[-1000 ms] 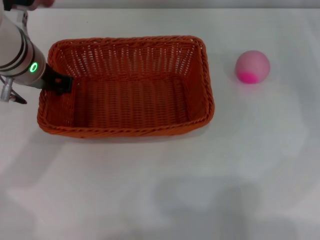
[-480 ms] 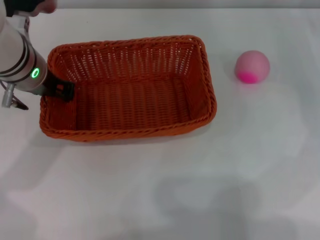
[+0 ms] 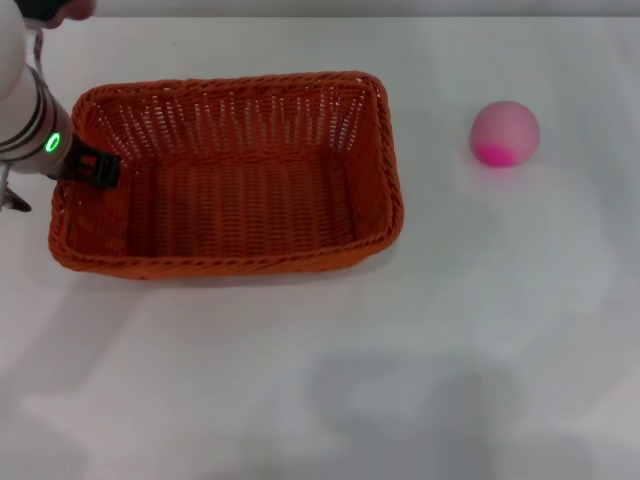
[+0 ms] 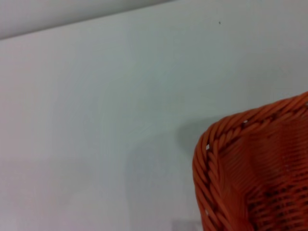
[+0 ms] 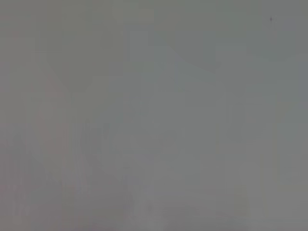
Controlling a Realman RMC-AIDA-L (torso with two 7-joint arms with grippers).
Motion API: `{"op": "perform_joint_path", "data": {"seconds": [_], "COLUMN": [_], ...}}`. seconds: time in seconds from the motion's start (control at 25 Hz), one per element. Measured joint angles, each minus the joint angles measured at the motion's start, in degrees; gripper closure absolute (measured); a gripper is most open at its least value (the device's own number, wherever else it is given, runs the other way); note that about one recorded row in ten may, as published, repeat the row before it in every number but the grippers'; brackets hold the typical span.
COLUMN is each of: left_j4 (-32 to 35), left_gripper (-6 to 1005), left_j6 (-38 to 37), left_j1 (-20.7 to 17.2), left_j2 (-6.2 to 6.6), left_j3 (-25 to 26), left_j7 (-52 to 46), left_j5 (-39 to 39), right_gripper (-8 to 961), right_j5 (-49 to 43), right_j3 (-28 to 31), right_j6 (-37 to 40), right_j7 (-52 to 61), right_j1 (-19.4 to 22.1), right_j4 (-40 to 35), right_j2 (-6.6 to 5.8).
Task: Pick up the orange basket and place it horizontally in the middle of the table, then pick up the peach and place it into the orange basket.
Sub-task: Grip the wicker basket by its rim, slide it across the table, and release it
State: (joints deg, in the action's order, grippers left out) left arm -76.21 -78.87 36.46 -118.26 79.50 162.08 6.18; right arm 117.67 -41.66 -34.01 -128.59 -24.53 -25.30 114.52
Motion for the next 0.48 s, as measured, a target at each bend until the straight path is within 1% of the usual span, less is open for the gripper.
{"op": "perform_joint_path", "data": {"seconds": [0.32,0.48], "left_j4": [-1.24,-1.28], "left_gripper": [503,503], "left_j6": [1.38,2.35], "left_j1": [-0.46,-0.53], "left_j2": [-0.51,-0.62], "left_j3": [-1.87,-2.93], "left_j7": [-0.02,-0.02], "left_j5": [-5.69,-6.4], "right_gripper": [548,548], "right_j5": [-0.08,-0.08], "right_j3": [0.0,0.0], "right_j6": [0.0,0.0], "right_j7": [-0.11,-0.21], "right_j1": [0.0,-0.05], "right_j4": [0.0,0.0], "right_j2": [0.0,0.0]}}
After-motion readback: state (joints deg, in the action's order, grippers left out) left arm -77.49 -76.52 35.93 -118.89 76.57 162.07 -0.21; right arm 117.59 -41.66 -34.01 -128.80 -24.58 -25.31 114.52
